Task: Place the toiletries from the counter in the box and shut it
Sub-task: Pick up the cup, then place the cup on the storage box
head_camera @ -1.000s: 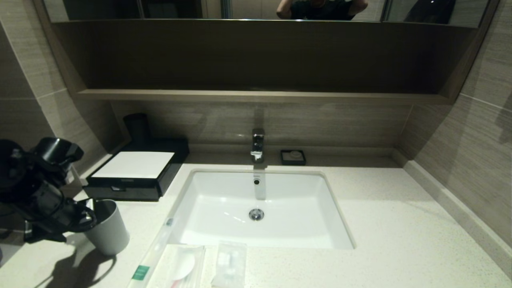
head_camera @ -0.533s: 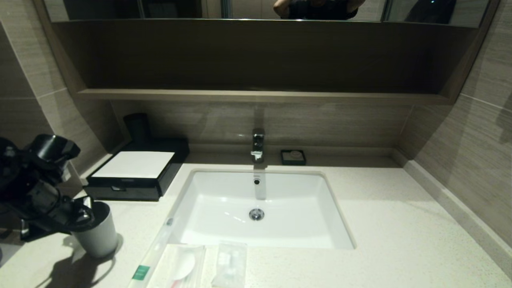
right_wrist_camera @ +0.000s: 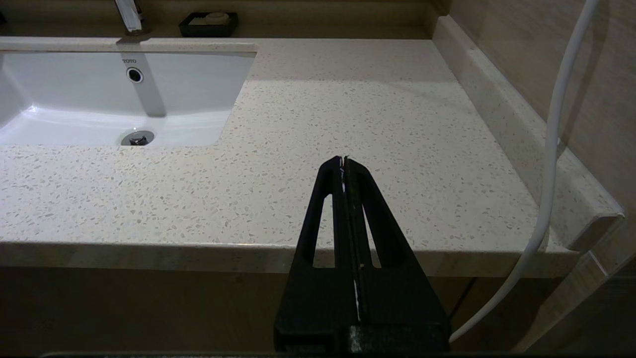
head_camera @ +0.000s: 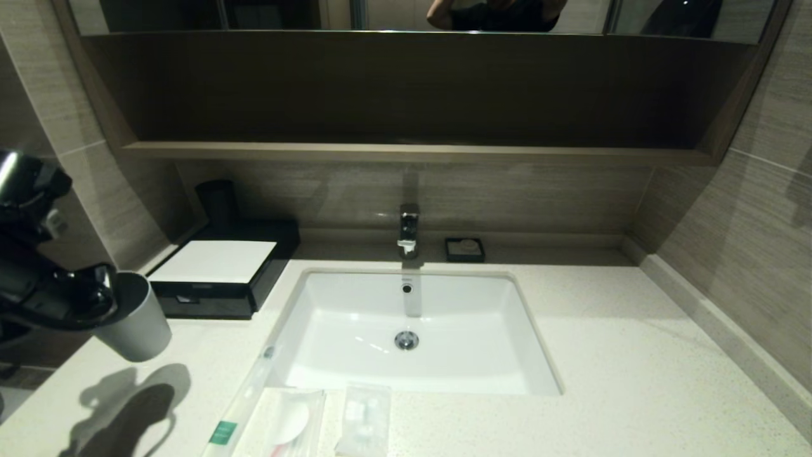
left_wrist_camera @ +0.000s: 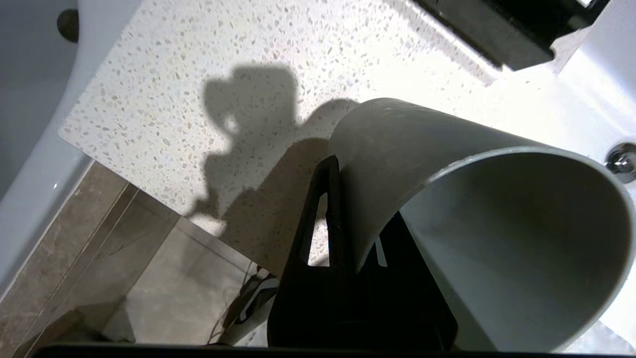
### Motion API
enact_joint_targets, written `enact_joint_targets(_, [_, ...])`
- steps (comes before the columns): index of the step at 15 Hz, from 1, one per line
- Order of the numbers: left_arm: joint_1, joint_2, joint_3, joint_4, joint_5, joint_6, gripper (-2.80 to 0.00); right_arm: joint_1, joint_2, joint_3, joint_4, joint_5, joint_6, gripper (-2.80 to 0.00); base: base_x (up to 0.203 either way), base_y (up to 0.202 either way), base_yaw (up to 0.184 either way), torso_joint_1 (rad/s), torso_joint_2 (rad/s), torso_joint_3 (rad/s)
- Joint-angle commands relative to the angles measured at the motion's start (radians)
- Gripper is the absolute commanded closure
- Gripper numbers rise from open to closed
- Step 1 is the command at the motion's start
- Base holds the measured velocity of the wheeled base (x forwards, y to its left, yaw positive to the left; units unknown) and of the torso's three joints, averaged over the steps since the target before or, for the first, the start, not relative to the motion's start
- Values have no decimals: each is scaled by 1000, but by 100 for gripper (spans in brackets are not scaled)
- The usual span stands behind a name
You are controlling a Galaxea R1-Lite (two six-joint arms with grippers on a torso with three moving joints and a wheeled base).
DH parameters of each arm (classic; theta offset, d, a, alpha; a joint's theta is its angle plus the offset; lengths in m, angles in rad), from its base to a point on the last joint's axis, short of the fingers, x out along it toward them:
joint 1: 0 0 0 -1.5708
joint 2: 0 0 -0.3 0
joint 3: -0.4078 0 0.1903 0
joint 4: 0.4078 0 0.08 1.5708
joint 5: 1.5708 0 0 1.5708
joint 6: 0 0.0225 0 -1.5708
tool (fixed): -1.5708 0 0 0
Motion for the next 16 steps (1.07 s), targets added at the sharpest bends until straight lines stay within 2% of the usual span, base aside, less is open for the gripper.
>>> enact_joint_targets(1, [1,-29,-47,12,1,-2,0,0,0,2,-1,0,0,0,0,0,0,0,0,0])
enact_joint_targets(8, [-27,-2,-205,14,9,22,0,0,0,2,-1,0,0,0,0,0,0,0,0,0])
enact_joint_targets(16, [-71,168,-424,60,10,24,0,0,0,2,-1,0,-1,0,0,0,0,0,0,0])
